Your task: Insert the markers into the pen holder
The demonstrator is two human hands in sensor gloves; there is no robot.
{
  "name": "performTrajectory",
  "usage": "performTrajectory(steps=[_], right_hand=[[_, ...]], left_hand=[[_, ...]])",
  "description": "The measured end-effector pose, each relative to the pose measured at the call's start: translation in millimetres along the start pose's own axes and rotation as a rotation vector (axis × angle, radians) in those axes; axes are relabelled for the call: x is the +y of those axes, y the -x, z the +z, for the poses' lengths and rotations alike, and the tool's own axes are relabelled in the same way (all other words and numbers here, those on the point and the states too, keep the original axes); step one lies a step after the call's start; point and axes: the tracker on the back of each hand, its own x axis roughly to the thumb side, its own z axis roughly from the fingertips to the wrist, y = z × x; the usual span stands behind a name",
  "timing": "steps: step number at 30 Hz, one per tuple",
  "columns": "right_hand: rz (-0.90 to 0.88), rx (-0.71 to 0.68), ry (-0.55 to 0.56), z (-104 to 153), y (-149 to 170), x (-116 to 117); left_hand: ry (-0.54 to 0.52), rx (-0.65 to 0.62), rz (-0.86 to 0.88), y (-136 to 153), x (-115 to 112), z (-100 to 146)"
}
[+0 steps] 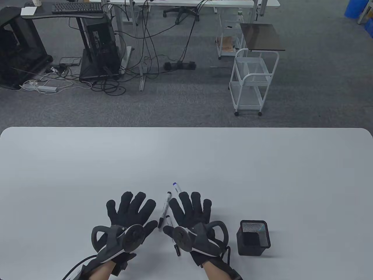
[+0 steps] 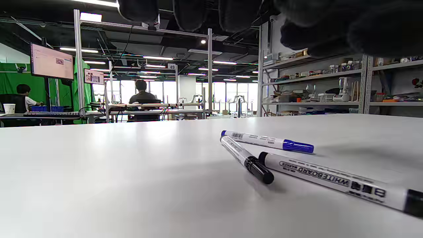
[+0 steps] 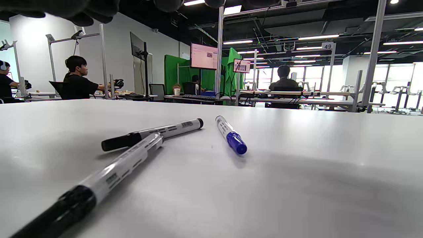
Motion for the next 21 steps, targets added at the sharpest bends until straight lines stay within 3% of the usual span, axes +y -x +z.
performTrajectory(steps=[21], right_hand=[[-0.011, 0.002, 0.033, 2.2, -2.0, -8.7]], left_hand=[[-0.014, 0.005, 0.010, 2.4, 1.3, -0.1]])
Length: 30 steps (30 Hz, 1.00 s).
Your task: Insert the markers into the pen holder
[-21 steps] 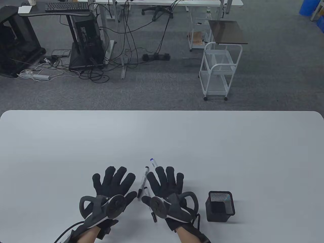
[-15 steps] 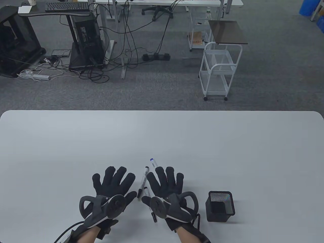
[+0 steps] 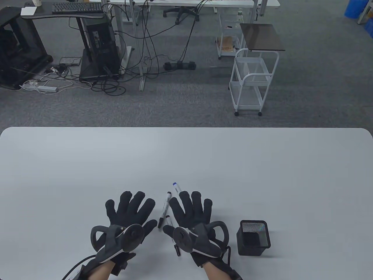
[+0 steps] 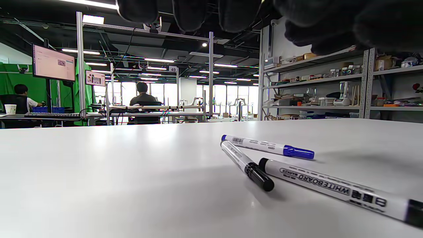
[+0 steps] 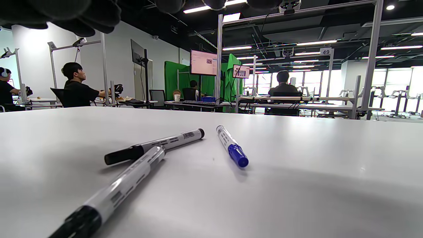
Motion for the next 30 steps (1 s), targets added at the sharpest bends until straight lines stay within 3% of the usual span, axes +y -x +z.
performTrajectory(steps=[3, 10, 20, 30], right_hand=[[-0.013, 0.013, 0.006, 0.5, -3.3, -4.6], [-0.055, 0.091, -0.130, -2.3, -18.2, -8.6], [-0.028, 0.145, -0.395, -3.6, -42.4, 34.2], [-0.016, 0.254, -0.425, -2.7, -41.2, 46.6]], left_hand=[[-0.001, 0.003, 0.002, 0.7, 0.2, -0.1], [-0.006, 0.012, 0.006, 2.3, 1.2, 0.0], [-0.030, 0.018, 0.016, 4.2, 3.7, 0.7], [-0.039, 0.034, 0.032, 9.9, 5.3, 0.7]])
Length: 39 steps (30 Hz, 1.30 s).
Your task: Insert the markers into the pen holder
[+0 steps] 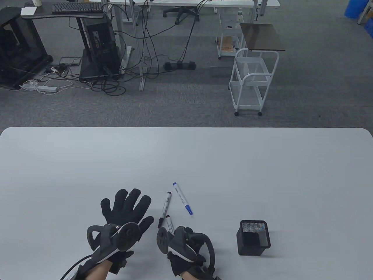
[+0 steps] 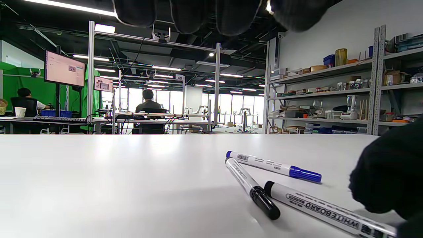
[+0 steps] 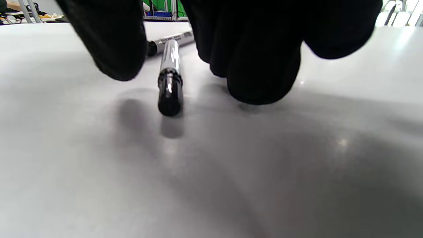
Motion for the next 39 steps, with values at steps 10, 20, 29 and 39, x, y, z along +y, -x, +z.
performTrajectory(steps=[10, 20, 29, 39], right_hand=[[-0.011, 0.022, -0.026, -3.8, -0.3, 4.3], [-0.002, 0.018, -0.026, -4.8, -1.3, 4.8], [-0.066, 0.022, -0.019, -3.7, 11.3, -7.3], [-0.261, 0.046, 0.290, 32.2, 50.2, -76.9]], left_hand=[[-0.002, 0.001, -0.002, -0.4, 0.8, 0.3], [0.001, -0.001, -0.007, -1.7, 1.0, 0.4], [0.000, -0.002, -0.008, -2.9, 1.7, 0.6], [-0.006, -0.005, -0.008, -3.7, 2.2, 1.2]])
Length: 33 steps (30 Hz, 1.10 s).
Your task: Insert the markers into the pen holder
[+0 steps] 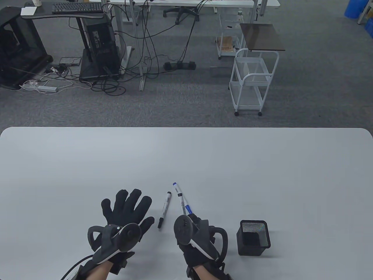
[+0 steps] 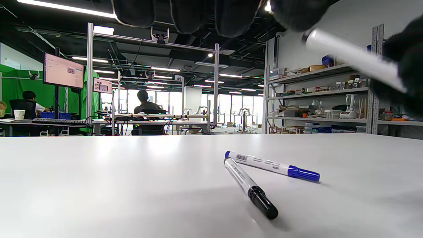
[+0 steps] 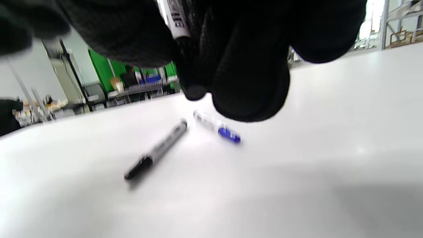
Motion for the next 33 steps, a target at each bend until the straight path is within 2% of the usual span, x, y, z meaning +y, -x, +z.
performTrajectory(steps=[10, 14, 26, 33], right_hand=[[-0.193, 0.058, 0.294, 31.0, 42.2, -78.7], [-0.254, 0.097, 0.380, 45.5, 62.6, -100.6], [-0.248, 0.242, 0.555, 82.2, 105.5, -135.4], [-0.212, 0.299, 0.561, 89.7, 116.2, -140.4]], left_hand=[[-0.005, -0.001, 0.003, -0.2, 0.6, 0.4], [-0.004, -0.002, 0.001, -0.5, 0.5, 0.5], [0.005, -0.007, -0.007, -2.7, -0.5, 0.9], [0.008, -0.008, -0.009, -3.9, -0.5, 1.0]])
